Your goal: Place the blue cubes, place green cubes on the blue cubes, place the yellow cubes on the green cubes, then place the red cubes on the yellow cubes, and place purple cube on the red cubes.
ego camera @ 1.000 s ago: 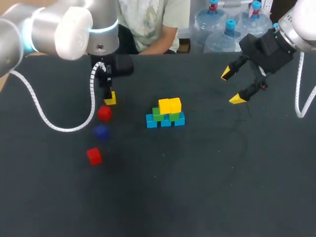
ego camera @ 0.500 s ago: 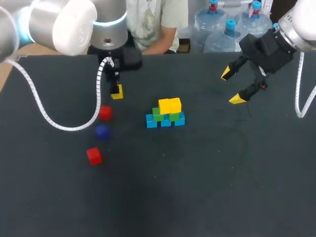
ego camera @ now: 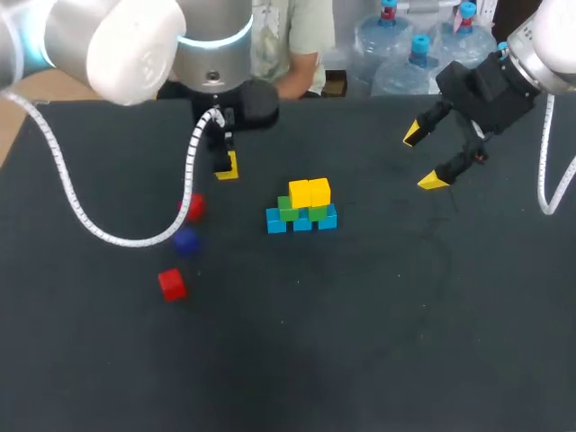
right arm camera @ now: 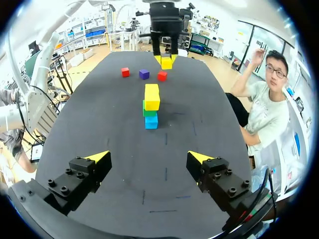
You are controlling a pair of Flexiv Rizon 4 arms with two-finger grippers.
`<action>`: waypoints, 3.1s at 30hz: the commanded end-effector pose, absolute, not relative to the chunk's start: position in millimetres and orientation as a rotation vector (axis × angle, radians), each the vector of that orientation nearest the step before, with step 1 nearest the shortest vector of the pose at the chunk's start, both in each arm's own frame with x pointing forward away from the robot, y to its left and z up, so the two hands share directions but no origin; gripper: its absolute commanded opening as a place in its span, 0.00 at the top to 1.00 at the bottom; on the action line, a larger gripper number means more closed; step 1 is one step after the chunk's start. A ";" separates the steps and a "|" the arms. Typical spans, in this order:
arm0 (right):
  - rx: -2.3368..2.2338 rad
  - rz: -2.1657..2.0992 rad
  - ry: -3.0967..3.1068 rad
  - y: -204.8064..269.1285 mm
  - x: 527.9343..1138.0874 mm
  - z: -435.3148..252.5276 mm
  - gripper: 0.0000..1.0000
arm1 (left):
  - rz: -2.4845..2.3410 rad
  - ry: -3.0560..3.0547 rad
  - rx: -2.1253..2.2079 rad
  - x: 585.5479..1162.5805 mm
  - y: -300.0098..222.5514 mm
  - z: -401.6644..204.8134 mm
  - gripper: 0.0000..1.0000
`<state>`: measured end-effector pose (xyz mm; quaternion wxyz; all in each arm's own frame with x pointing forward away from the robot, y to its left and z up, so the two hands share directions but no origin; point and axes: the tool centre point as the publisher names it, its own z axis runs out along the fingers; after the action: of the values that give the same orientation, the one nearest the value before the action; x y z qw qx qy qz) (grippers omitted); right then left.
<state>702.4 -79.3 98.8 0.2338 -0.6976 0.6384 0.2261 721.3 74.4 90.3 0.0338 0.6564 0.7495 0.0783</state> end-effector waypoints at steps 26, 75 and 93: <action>-1.915 0.621 1.751 -79.3 702.4 98.7 0.00 | 0.220 2.222 1.990 666.7 61.4 96.1 1.00; -1.915 0.621 1.751 -79.3 702.4 98.7 0.00 | 0.011 2.333 2.125 688.8 7.1 81.6 1.00; -1.915 0.621 1.751 -79.3 702.4 98.7 0.00 | 0.015 2.362 2.158 691.8 0.1 71.8 1.00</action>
<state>702.4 -79.3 98.8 0.2338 -0.6976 0.6384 0.2261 688.4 1.4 72.1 -0.0255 0.6732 0.7390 0.0053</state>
